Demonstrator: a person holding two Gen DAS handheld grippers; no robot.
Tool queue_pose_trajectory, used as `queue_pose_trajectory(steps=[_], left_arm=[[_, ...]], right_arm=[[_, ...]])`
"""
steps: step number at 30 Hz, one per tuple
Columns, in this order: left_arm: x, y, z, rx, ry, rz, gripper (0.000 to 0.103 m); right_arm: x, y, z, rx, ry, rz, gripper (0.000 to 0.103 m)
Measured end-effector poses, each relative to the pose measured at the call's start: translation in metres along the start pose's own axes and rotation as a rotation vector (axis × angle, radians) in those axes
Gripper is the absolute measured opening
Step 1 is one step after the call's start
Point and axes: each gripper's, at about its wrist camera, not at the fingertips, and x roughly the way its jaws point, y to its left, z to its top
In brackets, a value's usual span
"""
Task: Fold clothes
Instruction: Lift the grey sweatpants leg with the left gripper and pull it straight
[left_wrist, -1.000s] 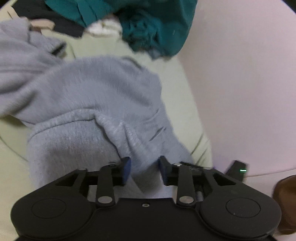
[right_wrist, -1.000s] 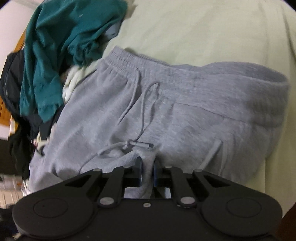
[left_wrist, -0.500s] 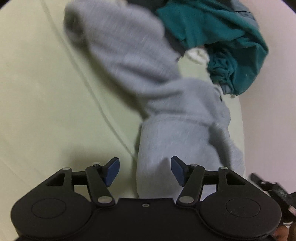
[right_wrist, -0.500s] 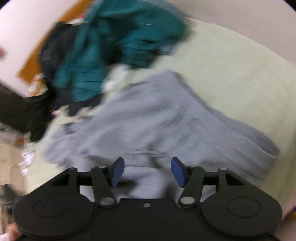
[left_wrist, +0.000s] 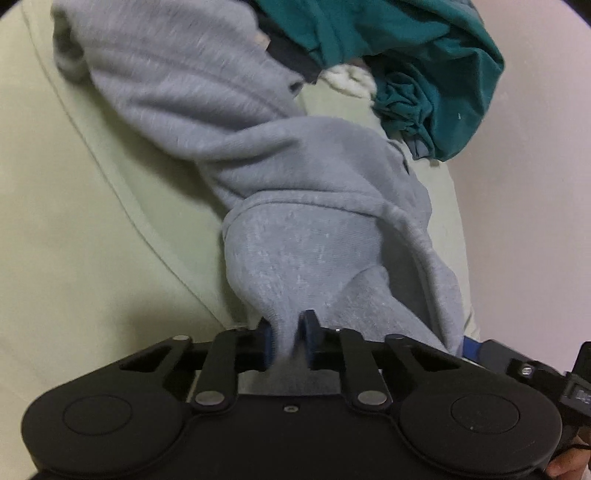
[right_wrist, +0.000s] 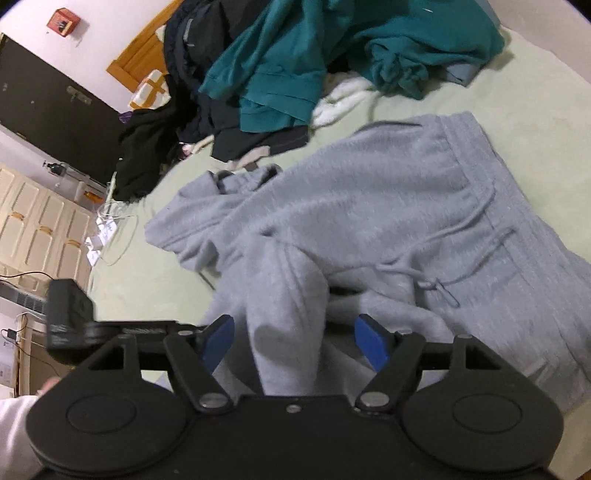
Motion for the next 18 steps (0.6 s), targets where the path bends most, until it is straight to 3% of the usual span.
queue_pose_trajectory(steps=[6,18], left_arm=[[-0.047,-0.006,0.008,0.069,-0.098,0.041,0.008],[-0.178,0.049,0.004,0.08,-0.268,0.287,0.006]], right_arm=[[-0.006,0.0,-0.009,-0.008,0.034,-0.003,0.074],[0.01,0.047,-0.017,-0.099,0.093,0.026,0.074]])
